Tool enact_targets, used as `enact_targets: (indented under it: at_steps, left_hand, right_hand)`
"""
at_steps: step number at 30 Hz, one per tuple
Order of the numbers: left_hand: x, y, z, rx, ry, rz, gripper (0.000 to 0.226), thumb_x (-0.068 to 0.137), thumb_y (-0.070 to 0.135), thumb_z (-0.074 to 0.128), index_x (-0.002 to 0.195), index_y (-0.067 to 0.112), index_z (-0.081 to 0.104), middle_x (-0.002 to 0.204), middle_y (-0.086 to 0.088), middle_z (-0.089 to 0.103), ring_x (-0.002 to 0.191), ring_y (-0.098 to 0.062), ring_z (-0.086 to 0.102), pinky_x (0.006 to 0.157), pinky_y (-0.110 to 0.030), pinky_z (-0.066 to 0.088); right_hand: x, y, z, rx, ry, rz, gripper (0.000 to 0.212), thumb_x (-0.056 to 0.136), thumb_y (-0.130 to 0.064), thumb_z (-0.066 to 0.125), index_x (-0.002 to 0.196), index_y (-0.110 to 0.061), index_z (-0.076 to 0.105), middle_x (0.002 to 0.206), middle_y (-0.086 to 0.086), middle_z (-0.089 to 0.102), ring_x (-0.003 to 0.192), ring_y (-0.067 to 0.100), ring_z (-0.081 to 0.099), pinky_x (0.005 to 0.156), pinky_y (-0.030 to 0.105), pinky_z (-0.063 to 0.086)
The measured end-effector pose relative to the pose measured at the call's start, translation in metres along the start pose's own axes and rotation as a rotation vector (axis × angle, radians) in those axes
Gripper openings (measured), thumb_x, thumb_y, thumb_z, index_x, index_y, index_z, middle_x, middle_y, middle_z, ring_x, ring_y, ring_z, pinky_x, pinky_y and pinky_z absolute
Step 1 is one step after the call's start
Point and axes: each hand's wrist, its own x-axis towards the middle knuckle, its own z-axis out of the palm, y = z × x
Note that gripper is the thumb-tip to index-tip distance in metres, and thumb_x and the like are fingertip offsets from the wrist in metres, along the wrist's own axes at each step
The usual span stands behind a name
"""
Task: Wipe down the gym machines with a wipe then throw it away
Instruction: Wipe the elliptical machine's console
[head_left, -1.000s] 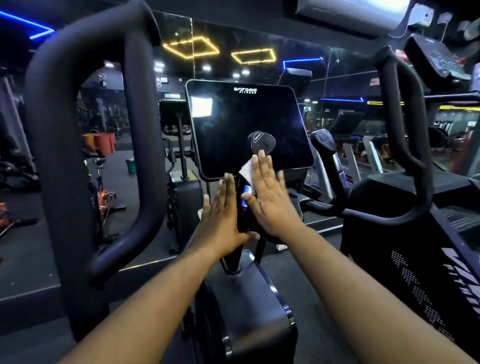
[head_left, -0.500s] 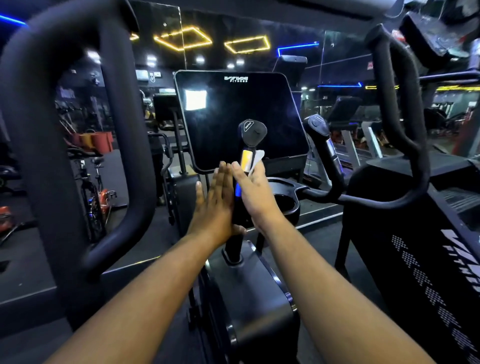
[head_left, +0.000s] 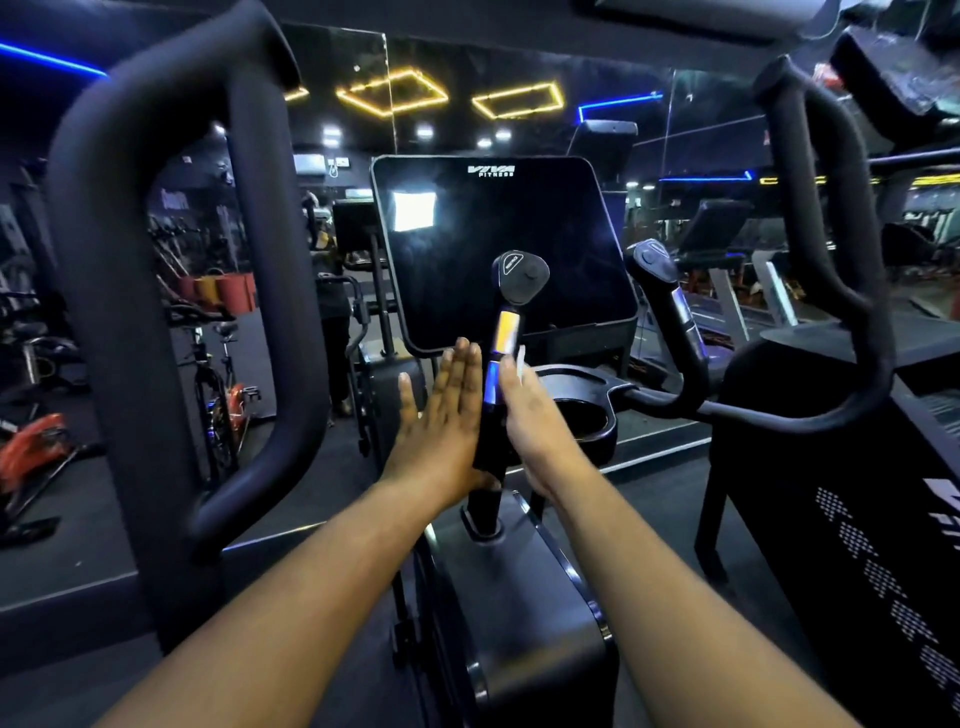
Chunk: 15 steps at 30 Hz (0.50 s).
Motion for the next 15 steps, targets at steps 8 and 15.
enact_targets:
  at_steps: [8, 15]
  left_hand:
    - [-0.002, 0.001, -0.003, 0.073, 0.021, -0.002, 0.155, 0.073, 0.068, 0.076, 0.139, 0.013, -0.052, 0.147, -0.003, -0.058, 0.143, -0.021, -0.045, 0.120, -0.067, -0.011]
    - [-0.010, 0.000, -0.005, 0.071, 0.032, -0.033, 0.149, 0.073, 0.077, 0.069, 0.143, 0.017, -0.049, 0.147, 0.000, -0.059, 0.144, -0.019, -0.043, 0.120, -0.067, -0.010]
  right_hand:
    - [0.006, -0.013, -0.037, -0.323, 0.310, -0.443, 0.039, 0.107, -0.013, 0.046, 0.144, -0.007, 0.054, 0.148, 0.008, 0.055, 0.141, 0.019, 0.047, 0.119, 0.036, 0.035]
    - [0.053, -0.043, -0.033, -1.115, 0.170, -0.745, 0.053, 0.107, -0.025, 0.030, 0.157, -0.009, 0.031, 0.166, 0.009, 0.023, 0.155, 0.029, 0.012, 0.123, 0.062, 0.011]
